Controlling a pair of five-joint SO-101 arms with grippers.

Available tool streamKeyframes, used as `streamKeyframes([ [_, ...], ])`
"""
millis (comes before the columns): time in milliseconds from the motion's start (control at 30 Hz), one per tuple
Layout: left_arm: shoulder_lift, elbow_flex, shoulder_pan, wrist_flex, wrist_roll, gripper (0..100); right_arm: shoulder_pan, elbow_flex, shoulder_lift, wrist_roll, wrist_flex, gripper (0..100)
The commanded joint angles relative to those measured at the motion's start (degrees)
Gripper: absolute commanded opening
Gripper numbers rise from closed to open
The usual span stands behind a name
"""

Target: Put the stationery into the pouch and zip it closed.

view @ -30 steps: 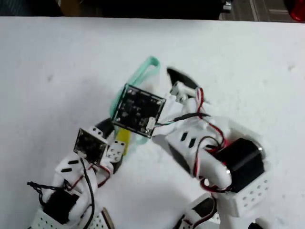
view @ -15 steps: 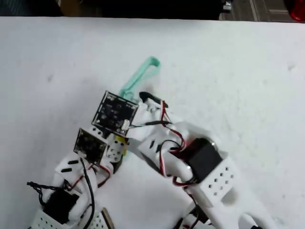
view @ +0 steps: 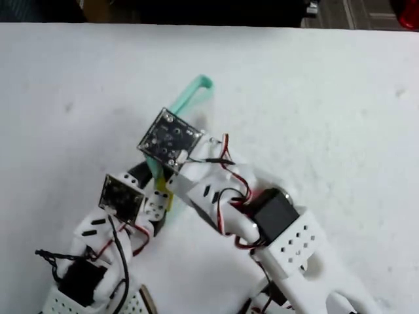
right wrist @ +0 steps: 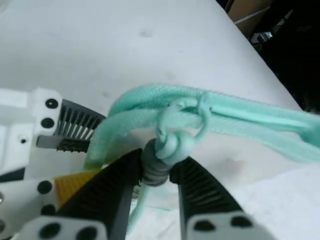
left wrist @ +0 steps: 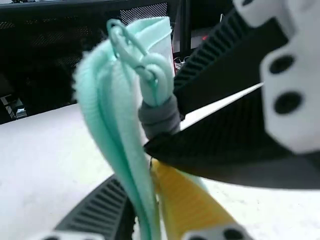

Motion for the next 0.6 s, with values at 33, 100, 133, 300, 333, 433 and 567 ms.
streamKeyframes([
  [33,-0.6,-1.0,-0.5,0.5,0.4,11,1.1,-1.1,-5.2,-0.5,-2.6,1.7],
  [100,-0.7,-1.1,-1.6,1.1,1.1,17,3.3,-1.1,-8.0,-0.5,-2.6,1.6],
  [133,-0.7,-1.9,-2.4,1.4,2.9,18,4.5,-1.1,-9.4,-0.7,-2.5,1.6],
  [300,-0.7,-6.5,-3.0,1.8,5.0,20,7.7,-1.1,-13.4,-0.8,-2.2,1.6],
  [333,-0.7,-7.0,-2.9,1.8,4.6,20,7.5,-1.1,-13.5,-0.8,-2.2,1.6],
  [433,-0.7,-7.4,-1.8,1.6,4.5,19,7.4,-1.0,-13.6,-0.9,-1.8,1.6],
  [567,-0.7,-7.5,0.1,1.6,4.5,14,7.5,-1.4,-13.5,-0.9,-2.5,1.6],
])
